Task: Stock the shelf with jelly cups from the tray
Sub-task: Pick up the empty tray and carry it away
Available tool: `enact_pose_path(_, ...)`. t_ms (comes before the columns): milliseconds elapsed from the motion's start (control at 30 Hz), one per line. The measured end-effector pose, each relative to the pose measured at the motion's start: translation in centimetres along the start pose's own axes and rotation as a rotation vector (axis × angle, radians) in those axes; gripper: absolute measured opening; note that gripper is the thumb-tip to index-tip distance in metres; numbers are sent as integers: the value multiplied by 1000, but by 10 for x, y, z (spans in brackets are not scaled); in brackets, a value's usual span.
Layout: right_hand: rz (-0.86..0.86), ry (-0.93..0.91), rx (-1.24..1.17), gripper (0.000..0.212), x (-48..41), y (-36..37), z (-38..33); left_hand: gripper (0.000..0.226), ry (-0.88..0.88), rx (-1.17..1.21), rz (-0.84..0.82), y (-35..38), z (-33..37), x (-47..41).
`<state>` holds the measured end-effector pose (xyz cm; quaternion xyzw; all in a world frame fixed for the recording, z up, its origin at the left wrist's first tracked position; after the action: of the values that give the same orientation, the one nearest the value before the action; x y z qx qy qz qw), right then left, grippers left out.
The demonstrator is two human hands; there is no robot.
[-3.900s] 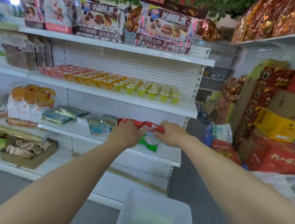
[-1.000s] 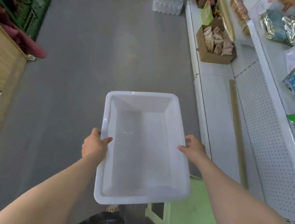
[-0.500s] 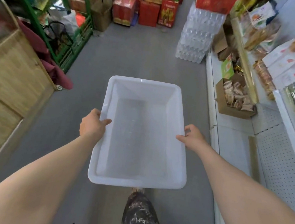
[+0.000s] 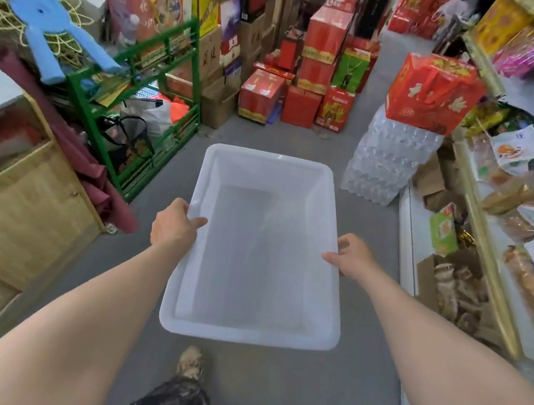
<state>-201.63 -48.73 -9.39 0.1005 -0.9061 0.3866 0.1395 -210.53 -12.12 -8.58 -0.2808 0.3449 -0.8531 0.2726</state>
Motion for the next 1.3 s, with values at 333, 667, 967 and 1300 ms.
enact_pose_path(333, 79, 10, -127, 29, -224, -40, -121, 38, 126, 3, -33, 17, 171, -238)
enact_pose_path(667, 114, 49, -126, 31, -465, -89, -179, 33, 187, -50, -45, 65, 341, -437)
enact_pose_path(967, 96, 1, -71, 36, -713, -162, -234, 33, 149, -62, 14, 129, 502, -606)
enact_pose_path(1300, 76, -7, -21, 34, -967, -224, -306, 32, 140, -24, 55, 182, 665, -810)
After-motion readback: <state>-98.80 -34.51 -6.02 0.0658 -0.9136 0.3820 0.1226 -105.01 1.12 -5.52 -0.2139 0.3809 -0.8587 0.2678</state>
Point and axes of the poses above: each hand's wrist, its own x-axis away from the middle knuckle, its own y-axis out of the palm, z = x × y, the point moved 3 cm from there along -x, towards the middle knuckle, and after that the axes turned 5 degrees about -y, right-handed, at the moved point
